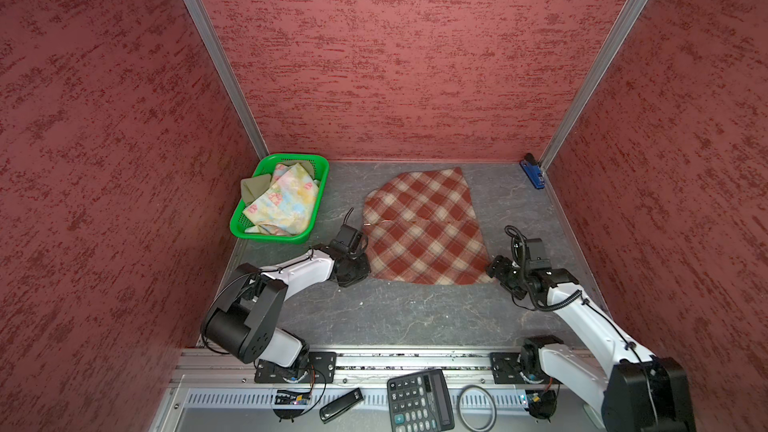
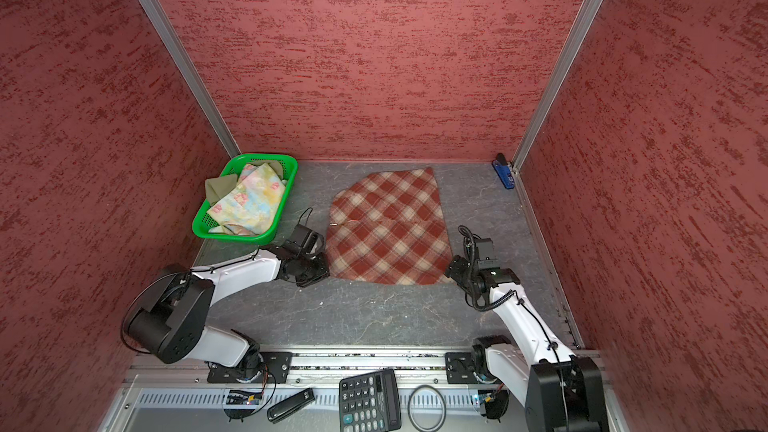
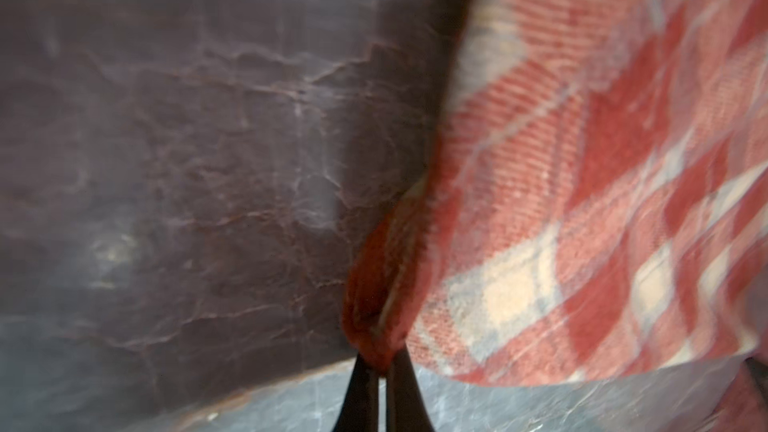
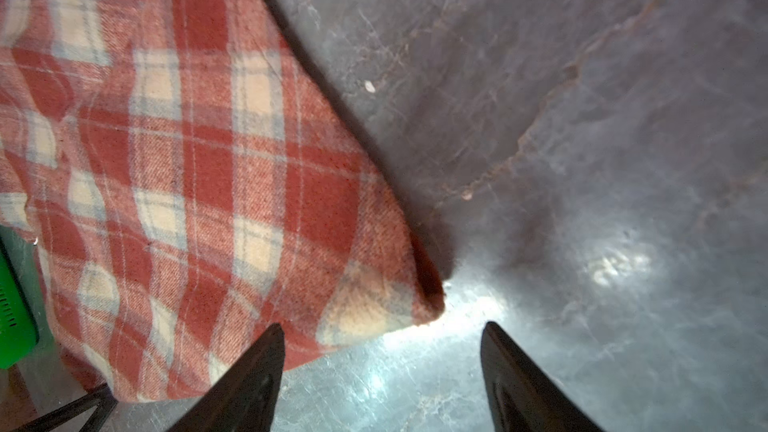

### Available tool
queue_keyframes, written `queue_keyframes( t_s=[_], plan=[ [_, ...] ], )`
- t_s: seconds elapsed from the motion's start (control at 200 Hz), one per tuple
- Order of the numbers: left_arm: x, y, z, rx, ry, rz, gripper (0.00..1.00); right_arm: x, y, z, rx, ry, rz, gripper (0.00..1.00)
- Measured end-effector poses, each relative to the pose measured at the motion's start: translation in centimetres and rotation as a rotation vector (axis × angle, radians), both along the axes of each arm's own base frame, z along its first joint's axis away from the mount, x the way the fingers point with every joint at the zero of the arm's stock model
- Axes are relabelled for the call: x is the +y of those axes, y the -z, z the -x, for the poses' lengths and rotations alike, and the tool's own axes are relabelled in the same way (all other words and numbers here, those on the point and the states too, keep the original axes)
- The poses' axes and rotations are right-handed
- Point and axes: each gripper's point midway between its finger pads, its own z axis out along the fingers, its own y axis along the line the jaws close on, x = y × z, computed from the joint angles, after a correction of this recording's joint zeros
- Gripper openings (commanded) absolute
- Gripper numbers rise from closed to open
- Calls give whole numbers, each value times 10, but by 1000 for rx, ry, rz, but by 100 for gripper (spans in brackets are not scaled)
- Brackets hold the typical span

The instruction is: Fold and stack the skirts

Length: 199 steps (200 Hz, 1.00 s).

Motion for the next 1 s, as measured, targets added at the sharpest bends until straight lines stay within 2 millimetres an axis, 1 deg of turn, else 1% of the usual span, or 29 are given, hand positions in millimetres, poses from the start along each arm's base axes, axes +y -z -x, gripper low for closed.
queue_keyframes(
  t_s=[0.125, 0.255, 0.351, 0.471, 0.586, 0.626, 0.681, 0.716, 0.781, 0.852, 0.907, 0.962, 0.972, 0.997],
  plan=[
    [0, 0, -1, -9, 0, 2, 0, 2, 6, 5, 17, 32, -35, 68],
    [-1, 0, -3, -21, 2, -8, 0, 6, 18, 13, 52, 73, -85, 64],
    [-1, 0, -3, -27, 4, -13, 0, 6, 27, 18, 70, 107, -103, 57],
    [-1, -1, -3, -38, 6, -25, 0, 6, 26, 10, 37, 145, -122, 52],
    [0, -5, -3, -51, 5, -30, 0, 3, 28, 3, 18, 183, -130, 34],
    [0, -6, -3, -53, 5, -31, 0, 4, 30, -1, 16, 191, -136, 26],
    [1, -7, -3, -56, 3, -35, 0, 5, 33, -5, 15, 210, -149, 9],
    [2, -9, -3, -60, 1, -38, 0, 5, 34, -7, 13, 218, -156, 0],
    [2, -12, -4, -70, -1, -38, 0, 4, 35, -9, 4, 225, -157, 0],
    [2, -18, -4, -77, 4, -43, 0, 2, 28, -13, -20, 237, -151, 0],
    [-1, -30, -7, -99, 15, -45, 0, 0, 17, -20, -56, 236, -139, 0],
    [-6, -48, -13, -134, 27, -43, 0, -3, -6, -33, -114, 231, -124, 0],
    [-8, -54, -15, -148, 31, -41, 0, -3, -14, -37, -136, 226, -118, 0],
    [-11, -64, -19, -172, 36, -36, 0, -4, -28, -44, -174, 225, -114, 0]
  ],
)
